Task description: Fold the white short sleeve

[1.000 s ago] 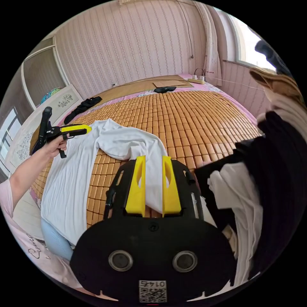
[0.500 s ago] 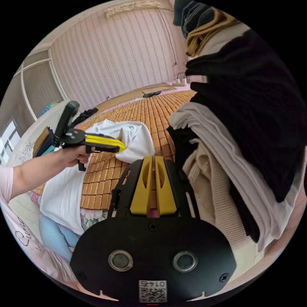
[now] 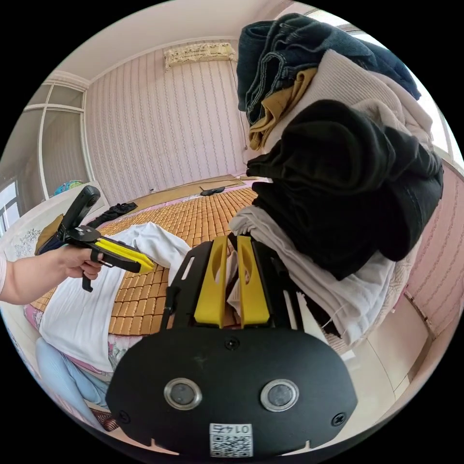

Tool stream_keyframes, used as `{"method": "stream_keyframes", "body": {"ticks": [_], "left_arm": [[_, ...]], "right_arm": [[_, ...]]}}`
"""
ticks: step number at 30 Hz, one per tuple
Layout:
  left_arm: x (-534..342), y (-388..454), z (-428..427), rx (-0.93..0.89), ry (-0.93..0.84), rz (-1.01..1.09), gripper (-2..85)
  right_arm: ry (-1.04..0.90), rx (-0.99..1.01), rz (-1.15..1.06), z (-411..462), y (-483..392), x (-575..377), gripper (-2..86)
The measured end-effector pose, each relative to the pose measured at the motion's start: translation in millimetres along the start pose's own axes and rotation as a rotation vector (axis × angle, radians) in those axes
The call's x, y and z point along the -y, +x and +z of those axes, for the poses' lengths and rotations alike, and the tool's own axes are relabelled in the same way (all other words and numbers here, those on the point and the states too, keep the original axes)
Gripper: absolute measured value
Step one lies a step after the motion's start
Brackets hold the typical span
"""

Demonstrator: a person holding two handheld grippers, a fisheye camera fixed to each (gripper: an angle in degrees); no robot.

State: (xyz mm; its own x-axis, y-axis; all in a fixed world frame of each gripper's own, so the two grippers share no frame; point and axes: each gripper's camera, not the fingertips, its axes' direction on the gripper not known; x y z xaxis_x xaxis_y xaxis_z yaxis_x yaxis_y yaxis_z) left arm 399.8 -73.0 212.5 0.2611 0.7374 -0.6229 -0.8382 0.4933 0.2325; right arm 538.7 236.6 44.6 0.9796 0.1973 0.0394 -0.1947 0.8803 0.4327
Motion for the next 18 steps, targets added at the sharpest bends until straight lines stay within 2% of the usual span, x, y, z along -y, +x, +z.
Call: {"method": "stream_keyframes", "body": {"ticks": [5, 7, 12, 15, 18], "left_arm": [[32, -4, -3, 0.206, 0.013, 0.014, 4.3], [45, -6, 6, 0.263, -0.019, 0.043, 5.3], [69, -5, 43, 0.278, -0.147, 0.09, 7.5], [74, 3, 51, 0.256, -0.153, 0.118, 3.4], [78, 11, 45, 0.275, -0.155, 0.127, -0.4]], "right_arm": [[-0.078, 0.123, -0.064, -2, -7, 6, 5.6], [-0.198, 0.137, -0.1, -1, -11, 11, 5.9], [-0.398, 0.124, -0.106, 14, -13, -1, 8.3], [-0.464, 0.09, -0.093, 43, -11, -17, 6.4], [-0.447, 0.163, -0.046, 43, -2, -17, 2.0]]}}
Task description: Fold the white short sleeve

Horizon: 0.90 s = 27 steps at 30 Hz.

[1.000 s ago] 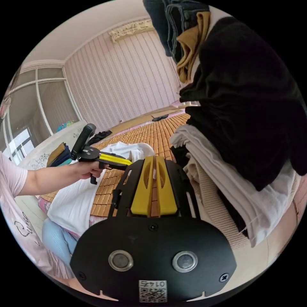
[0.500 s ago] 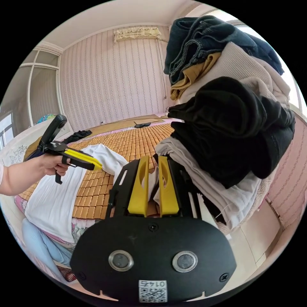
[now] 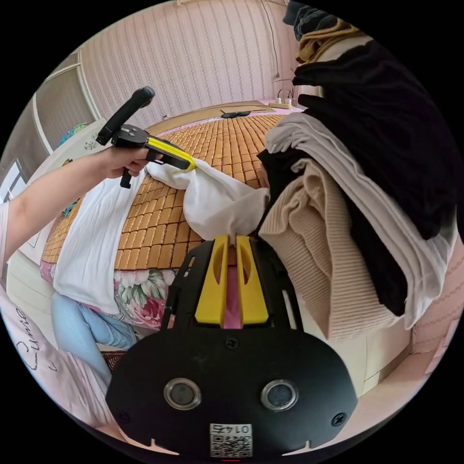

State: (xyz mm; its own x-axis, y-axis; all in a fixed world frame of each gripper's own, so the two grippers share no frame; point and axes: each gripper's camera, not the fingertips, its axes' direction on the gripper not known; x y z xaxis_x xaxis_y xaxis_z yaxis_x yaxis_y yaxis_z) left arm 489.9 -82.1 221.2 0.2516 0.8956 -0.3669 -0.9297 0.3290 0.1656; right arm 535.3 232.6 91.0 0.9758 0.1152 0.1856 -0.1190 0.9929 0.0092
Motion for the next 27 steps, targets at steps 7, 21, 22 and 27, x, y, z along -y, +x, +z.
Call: {"method": "stream_keyframes", "body": {"ticks": [7, 21, 22, 27], "left_arm": [[12, 11, -36, 0.037, -0.042, 0.082, 0.2], [11, 137, -57, -0.176, 0.081, 0.293, 6.0], [11, 144, -48, -0.152, 0.074, 0.285, 6.0], [6, 156, -43, -0.213, 0.101, 0.311, 0.1]], "right_arm": [[-0.091, 0.032, 0.013, -28, 13, -11, 2.5], [-0.029, 0.035, 0.058, -19, 15, -19, 6.0], [-0.03, 0.041, 0.055, -16, 13, -19, 4.6], [-0.03, 0.079, 0.026, -17, 6, -19, 1.6]]}}
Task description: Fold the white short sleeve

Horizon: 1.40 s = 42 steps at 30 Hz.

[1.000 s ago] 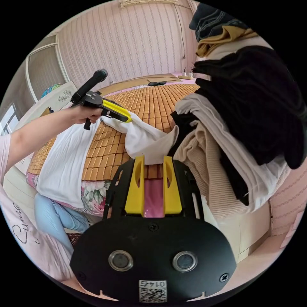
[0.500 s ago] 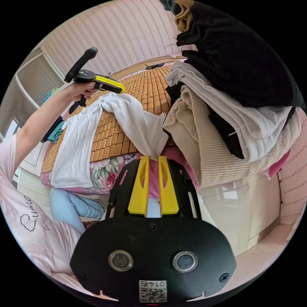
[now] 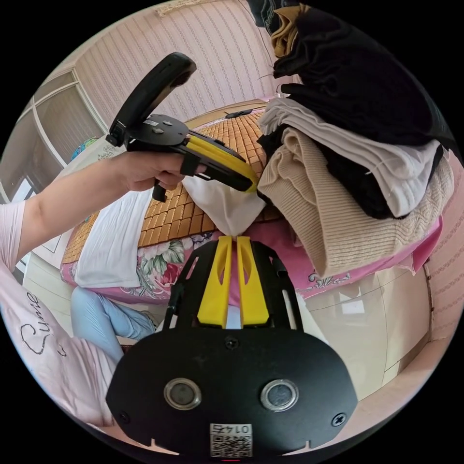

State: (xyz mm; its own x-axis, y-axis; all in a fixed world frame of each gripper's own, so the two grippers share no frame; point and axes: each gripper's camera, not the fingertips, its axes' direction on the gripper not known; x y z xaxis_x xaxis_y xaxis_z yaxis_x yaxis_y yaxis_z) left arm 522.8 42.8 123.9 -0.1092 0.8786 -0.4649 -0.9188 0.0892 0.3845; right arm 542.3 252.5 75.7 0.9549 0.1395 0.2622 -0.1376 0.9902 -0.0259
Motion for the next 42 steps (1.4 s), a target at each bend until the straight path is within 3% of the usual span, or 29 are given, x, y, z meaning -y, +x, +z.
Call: {"method": "stream_keyframes", "body": {"ticks": [3, 9, 12, 16, 18, 23, 29, 36, 42], "left_arm": [[-4, 3, -1, 0.02, 0.007, 0.017, -0.6], [-61, -24, -43, -0.086, 0.099, -0.152, 3.2], [-134, -28, -100, -0.038, 0.166, -0.231, 5.2], [-267, -28, -157, 0.211, 0.13, -0.412, 4.8], [-327, -21, -176, 0.284, 0.103, -0.529, 4.9], [-508, 43, -237, 0.435, 0.025, -0.927, 5.2], [-654, 126, -263, 0.476, -0.09, -1.256, 7.0], [-693, 156, -248, 0.328, -0.006, -1.3, 8.2], [-709, 164, -255, 0.353, 0.026, -1.219, 0.2]], "right_arm": [[-0.026, -0.004, -0.013, 1, -2, 2, 1.3], [-0.032, -0.034, -0.014, 4, -9, 9, 2.6], [-0.07, -0.096, -0.026, 1, -17, 12, 4.4], [0.02, -0.142, -0.079, -17, -37, 35, 5.0], [0.09, -0.078, -0.125, -18, -50, 53, 5.2], [0.053, 0.167, -0.277, 15, -103, 97, 6.9], [-0.174, 0.275, -0.308, 69, -170, 79, 9.5], [-0.332, 0.033, -0.319, 102, -223, 62, 10.6], [-0.401, 0.016, -0.324, 115, -241, 75, 1.0]]}}
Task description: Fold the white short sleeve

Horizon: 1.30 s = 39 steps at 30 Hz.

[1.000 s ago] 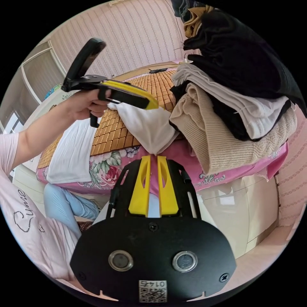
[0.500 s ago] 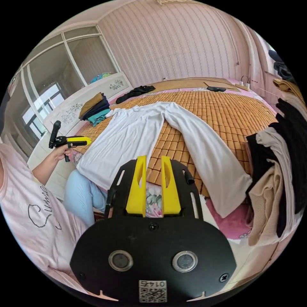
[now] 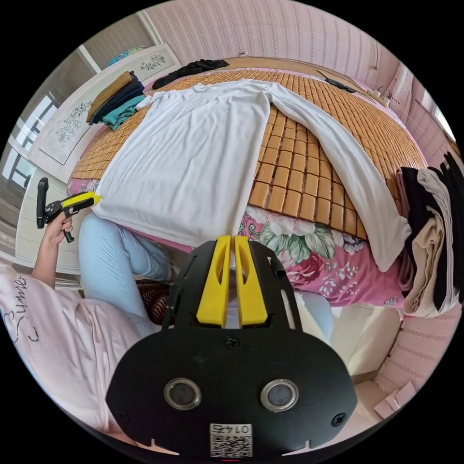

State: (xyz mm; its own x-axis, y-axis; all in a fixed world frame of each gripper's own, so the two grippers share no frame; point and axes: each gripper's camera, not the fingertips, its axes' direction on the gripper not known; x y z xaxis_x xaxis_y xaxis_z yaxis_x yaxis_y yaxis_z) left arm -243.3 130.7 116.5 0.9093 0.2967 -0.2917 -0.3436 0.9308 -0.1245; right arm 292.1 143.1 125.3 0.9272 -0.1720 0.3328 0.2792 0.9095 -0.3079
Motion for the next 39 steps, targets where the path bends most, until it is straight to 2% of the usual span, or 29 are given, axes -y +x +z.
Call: {"method": "stream_keyframes", "body": {"ticks": [7, 11, 18, 22, 28, 33, 35, 39], "left_arm": [[-26, -35, -15, -0.078, 0.007, -0.014, -0.6], [-31, -42, -13, -0.081, -0.006, -0.031, 2.5], [-24, -49, -34, -0.008, 0.024, -0.006, 6.5], [-27, -49, -43, 0.01, -0.023, 0.047, 6.2], [-50, -73, -40, 0.001, -0.064, -0.041, 5.4], [19, -75, -52, 0.058, 0.089, 0.066, 5.1], [88, -73, -47, 0.125, 0.17, 0.133, 5.0], [206, -78, -14, 0.133, 0.23, 0.165, 5.1]], "right_arm": [[-0.006, 0.095, 0.037, -9, 3, -1, 0.4], [-0.03, 0.148, 0.045, -2, 2, 5, 0.9], [-0.013, 0.072, 0.051, -13, -2, 15, 2.4], [0.011, 0.048, 0.011, -16, -14, 29, 2.7], [0.004, 0.012, -0.072, -9, -27, 61, 3.4], [0.089, 0.006, -0.234, -19, -42, 138, 3.9], [0.131, -0.046, -0.313, -21, -51, 182, 4.5], [0.206, -0.144, -0.403, -3, -60, 301, 5.9]]}}
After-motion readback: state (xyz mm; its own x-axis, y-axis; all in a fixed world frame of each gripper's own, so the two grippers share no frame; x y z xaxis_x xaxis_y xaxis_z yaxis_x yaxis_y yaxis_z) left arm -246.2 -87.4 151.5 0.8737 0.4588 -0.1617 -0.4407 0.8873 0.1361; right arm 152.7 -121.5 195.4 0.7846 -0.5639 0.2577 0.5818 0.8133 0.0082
